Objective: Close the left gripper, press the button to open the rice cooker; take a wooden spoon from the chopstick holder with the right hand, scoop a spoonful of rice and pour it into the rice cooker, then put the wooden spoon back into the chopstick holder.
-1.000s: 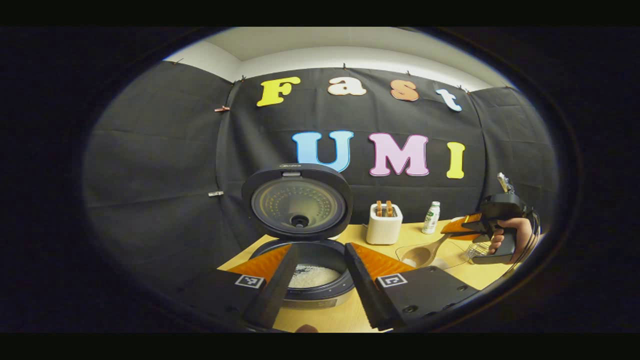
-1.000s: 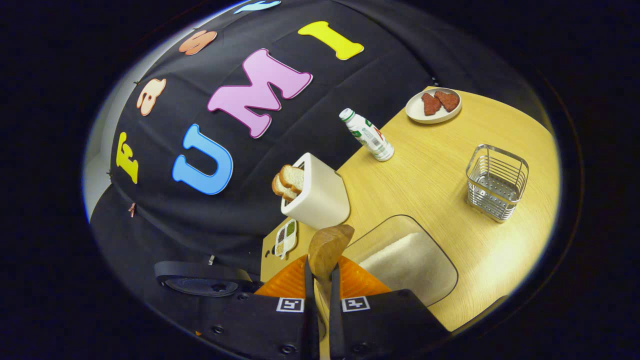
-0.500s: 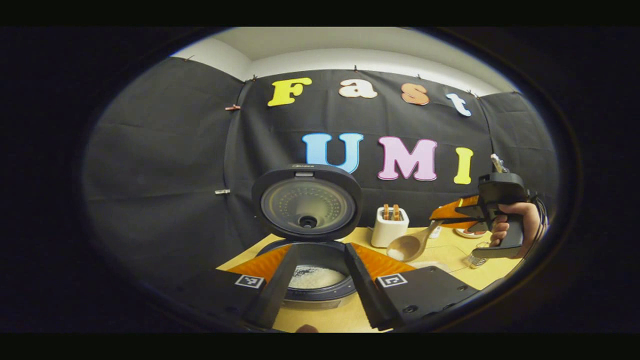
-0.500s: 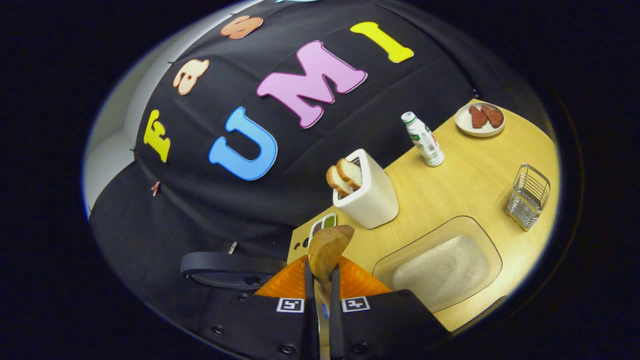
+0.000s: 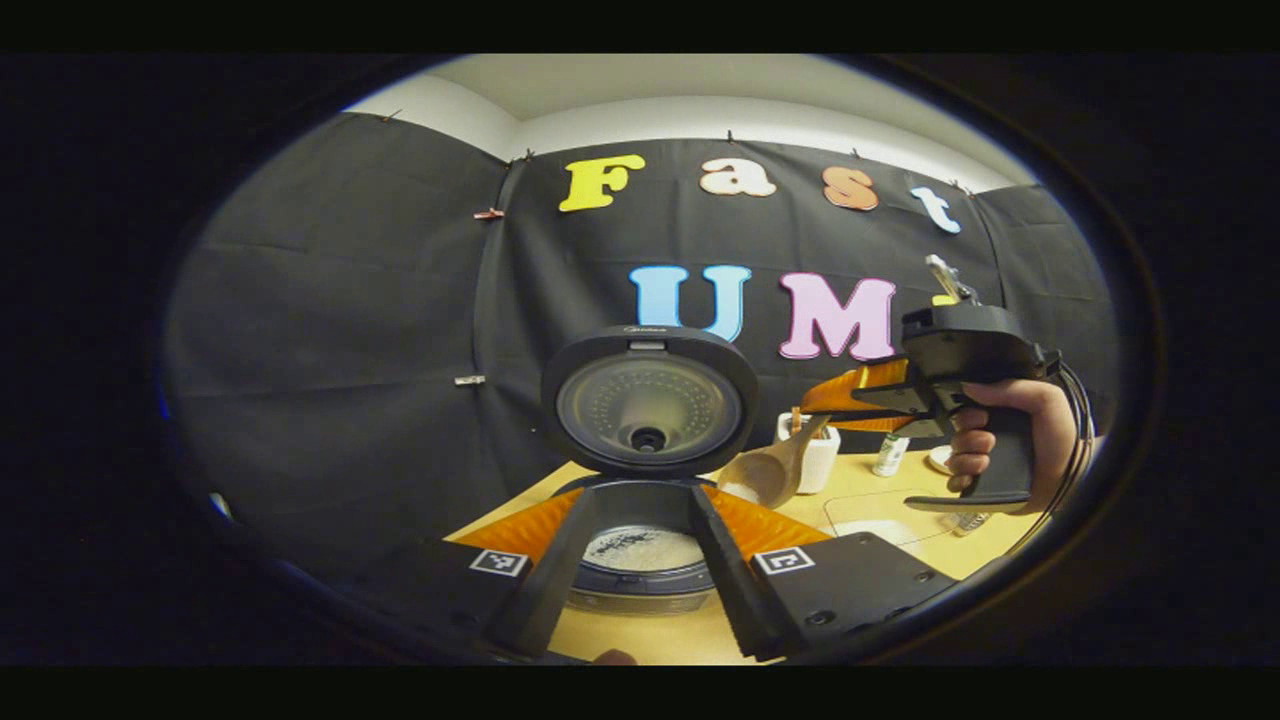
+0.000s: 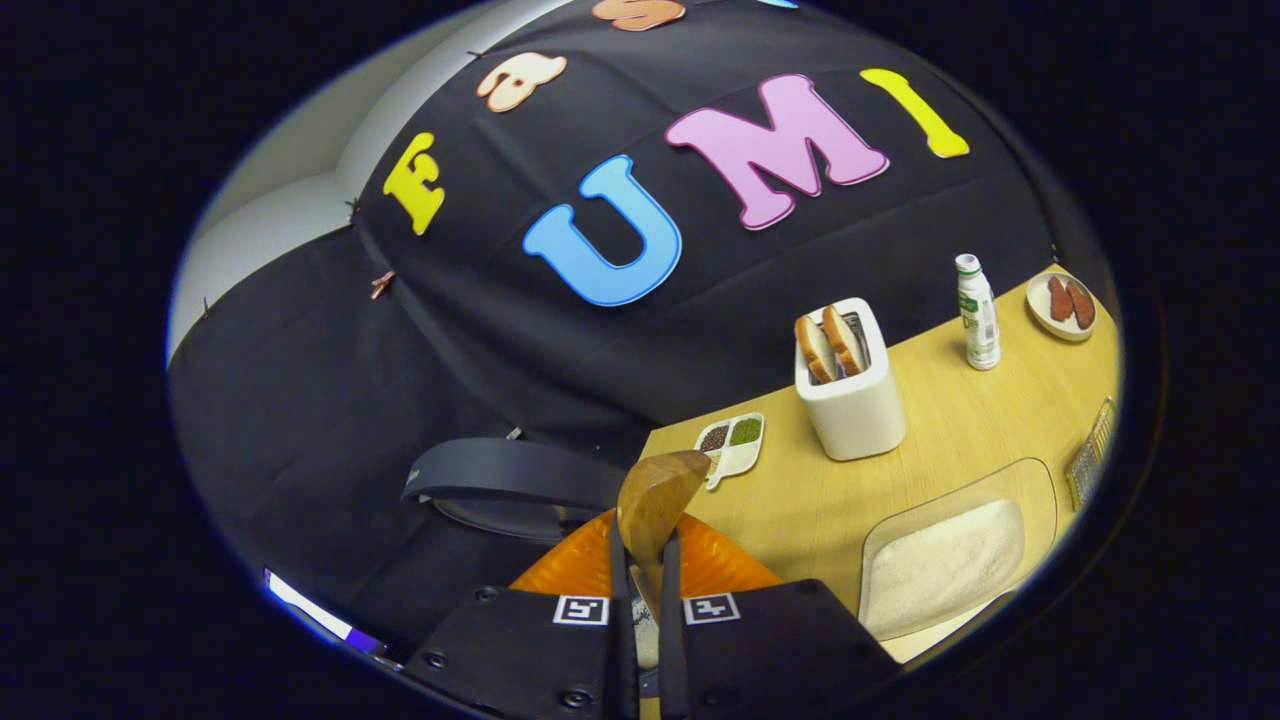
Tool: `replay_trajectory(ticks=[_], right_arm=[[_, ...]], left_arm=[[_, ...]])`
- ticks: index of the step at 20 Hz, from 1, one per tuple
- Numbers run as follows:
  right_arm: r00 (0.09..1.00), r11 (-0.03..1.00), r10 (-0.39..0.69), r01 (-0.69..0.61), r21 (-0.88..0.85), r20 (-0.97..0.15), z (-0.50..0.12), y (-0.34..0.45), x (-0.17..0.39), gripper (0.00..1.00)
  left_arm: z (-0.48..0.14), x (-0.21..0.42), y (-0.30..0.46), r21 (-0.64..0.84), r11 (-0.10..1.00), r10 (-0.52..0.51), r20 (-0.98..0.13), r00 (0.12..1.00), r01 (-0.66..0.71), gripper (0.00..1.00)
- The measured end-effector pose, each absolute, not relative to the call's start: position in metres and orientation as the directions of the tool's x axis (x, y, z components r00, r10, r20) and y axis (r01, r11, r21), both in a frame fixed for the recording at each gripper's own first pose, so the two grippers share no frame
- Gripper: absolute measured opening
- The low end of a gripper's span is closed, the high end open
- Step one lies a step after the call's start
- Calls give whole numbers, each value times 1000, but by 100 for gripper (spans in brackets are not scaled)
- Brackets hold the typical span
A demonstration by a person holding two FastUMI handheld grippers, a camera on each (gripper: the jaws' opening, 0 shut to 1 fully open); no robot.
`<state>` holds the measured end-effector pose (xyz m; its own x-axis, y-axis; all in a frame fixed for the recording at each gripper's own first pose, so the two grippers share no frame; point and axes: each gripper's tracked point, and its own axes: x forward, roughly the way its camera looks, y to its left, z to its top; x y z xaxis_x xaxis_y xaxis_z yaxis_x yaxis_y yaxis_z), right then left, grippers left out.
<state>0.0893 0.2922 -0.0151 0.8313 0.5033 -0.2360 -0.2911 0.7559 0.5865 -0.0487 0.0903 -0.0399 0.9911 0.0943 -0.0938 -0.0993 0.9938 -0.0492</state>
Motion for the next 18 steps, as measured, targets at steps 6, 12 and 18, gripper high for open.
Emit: replay_trajectory(ticks=[6,12,18], right_arm=[[818,810,527,-402,427,-229,-16,325,85,12],[794,811,575,-520,270,-197,-12,351,71,12],[776,794,608,-590,146,-167,-7,362,62,12]], left_arm=[[-46,-55,100,-49,992,112,-105,988,-118,68],[-47,-54,102,-49,992,114,-105,988,-120,67],[-48,-55,106,-40,991,126,-105,986,-131,68]])
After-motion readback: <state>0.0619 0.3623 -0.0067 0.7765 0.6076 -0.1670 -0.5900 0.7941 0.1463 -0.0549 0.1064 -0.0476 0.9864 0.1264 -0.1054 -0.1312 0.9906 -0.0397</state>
